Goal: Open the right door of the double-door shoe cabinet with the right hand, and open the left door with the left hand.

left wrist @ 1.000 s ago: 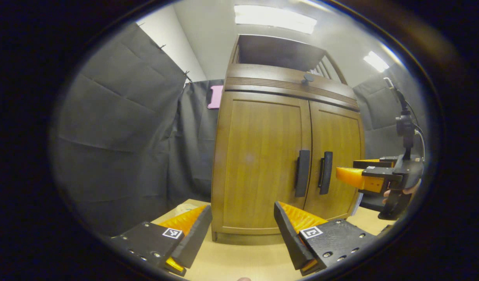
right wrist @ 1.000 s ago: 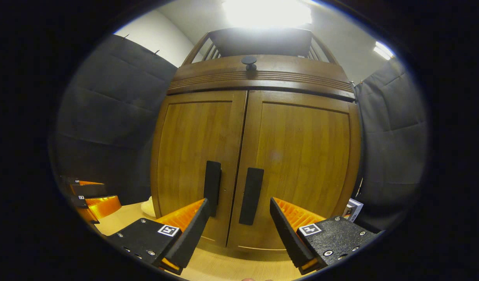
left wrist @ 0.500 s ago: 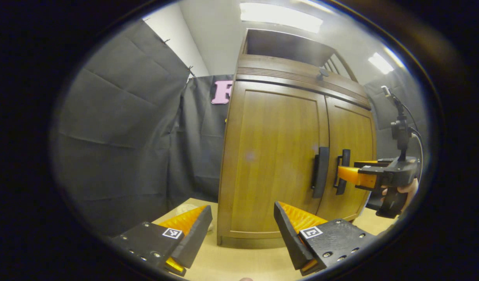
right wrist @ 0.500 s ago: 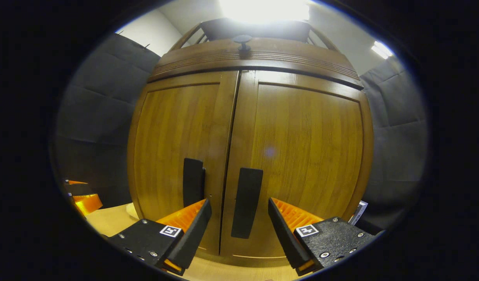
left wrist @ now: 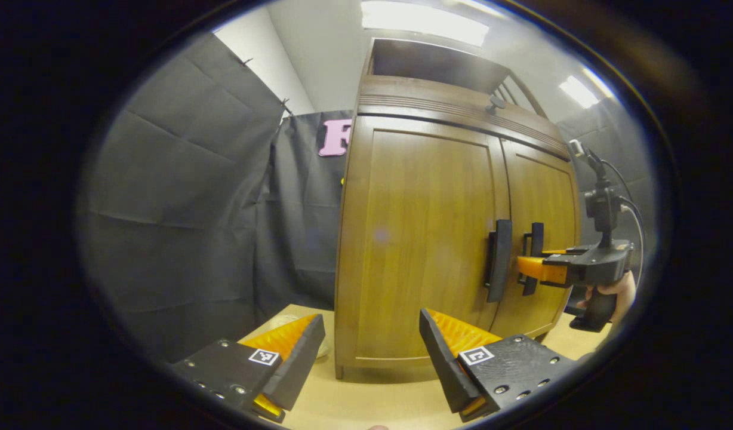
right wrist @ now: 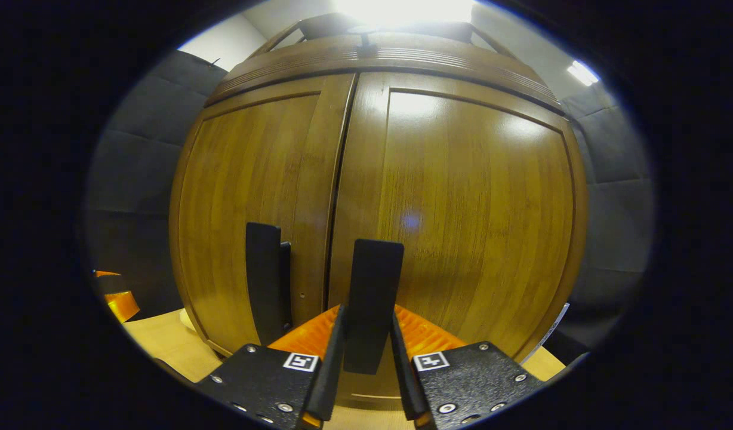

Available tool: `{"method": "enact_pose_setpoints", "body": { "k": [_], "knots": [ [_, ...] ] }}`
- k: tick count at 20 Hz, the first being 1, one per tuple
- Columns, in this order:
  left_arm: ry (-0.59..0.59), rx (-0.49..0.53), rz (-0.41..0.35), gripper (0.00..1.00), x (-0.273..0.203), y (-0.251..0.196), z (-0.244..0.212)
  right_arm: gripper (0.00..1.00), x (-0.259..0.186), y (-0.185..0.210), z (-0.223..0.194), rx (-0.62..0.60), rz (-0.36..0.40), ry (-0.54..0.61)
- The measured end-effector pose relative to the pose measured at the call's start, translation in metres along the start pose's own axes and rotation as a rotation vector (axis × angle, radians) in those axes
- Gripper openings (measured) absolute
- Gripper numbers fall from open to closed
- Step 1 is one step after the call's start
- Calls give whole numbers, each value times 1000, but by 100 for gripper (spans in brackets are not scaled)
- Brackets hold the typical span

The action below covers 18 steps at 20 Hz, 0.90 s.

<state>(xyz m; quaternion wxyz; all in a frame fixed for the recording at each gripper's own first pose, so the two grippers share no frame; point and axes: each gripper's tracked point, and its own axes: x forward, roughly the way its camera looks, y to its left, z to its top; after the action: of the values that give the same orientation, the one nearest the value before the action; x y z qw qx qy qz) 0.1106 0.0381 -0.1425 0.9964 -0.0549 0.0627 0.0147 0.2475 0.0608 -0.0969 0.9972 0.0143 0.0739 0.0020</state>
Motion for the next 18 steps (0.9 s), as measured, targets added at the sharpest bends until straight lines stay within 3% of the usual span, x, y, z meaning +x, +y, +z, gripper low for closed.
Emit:
{"method": "enact_pose_setpoints", "body": {
  "k": [2,3,8,18],
  "knots": [
    [7,0,4,93,1,0,-1,37,-1,2,-1,23,12,-4],
    [8,-3,6,96,1,0,-1,36,0,1,1,24,20,-9],
    [22,-6,8,96,4,2,1,20,-5,2,0,23,78,-21],
    [-10,29,-12,96,3,-2,0,20,-68,-3,1,80,221,-80]
  ]
}}
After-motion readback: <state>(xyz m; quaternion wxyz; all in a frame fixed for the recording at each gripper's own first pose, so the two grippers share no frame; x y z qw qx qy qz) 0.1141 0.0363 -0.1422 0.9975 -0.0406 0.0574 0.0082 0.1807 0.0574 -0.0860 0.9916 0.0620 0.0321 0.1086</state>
